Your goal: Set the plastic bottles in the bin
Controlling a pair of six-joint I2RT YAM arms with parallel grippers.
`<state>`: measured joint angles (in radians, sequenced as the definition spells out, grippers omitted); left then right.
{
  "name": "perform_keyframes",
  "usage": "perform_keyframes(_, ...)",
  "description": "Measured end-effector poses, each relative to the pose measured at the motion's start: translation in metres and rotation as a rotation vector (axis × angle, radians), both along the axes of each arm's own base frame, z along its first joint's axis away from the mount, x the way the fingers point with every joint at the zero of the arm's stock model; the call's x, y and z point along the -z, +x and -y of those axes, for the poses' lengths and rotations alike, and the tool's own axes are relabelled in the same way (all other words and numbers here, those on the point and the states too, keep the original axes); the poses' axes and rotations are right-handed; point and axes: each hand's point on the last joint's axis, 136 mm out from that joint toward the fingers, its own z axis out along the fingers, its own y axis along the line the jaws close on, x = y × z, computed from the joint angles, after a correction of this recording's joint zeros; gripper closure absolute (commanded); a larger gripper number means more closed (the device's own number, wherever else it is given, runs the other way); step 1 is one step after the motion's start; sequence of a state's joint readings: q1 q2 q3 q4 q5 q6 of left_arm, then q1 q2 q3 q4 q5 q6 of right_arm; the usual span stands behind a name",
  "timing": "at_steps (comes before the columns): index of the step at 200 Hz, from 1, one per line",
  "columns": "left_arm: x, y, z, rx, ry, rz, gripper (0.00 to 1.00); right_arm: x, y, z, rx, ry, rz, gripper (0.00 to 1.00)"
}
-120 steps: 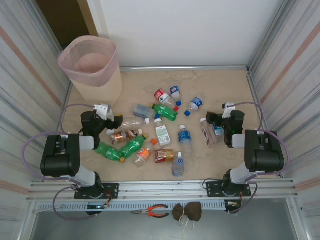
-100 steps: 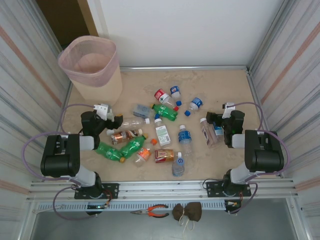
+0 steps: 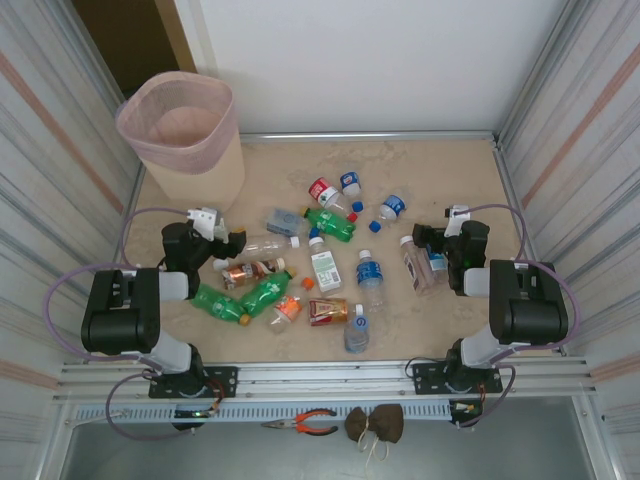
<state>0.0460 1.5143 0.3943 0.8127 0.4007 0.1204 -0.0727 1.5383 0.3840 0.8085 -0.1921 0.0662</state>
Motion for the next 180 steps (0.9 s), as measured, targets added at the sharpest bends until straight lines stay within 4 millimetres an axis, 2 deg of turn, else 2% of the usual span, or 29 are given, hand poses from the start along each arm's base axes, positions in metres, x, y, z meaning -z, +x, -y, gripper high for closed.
perform_keyframes(93, 0.000, 0.000, 0.000, -0.001, 0.000, 0.000, 0.01, 0.000, 0.000, 0.002, 0.000, 0.006, 0.000, 0.01)
perform_keyframes(128, 0.001, 0.001, -0.002, -0.028, 0.018, -0.004, 0.01, 0.002, -0.001, 0.012, 0.053, -0.009, -0.019, 0.01)
perform_keyframes(157, 0.002, -0.001, -0.001, -0.055, 0.041, -0.029, 0.01, -0.011, -0.002, 0.018, 0.090, -0.023, 0.002, 0.01)
perform_keyframes(180, -0.006, 0.001, -0.008, -0.109, 0.065, -0.030, 0.01, -0.028, -0.005, 0.021, 0.124, -0.030, 0.030, 0.01)
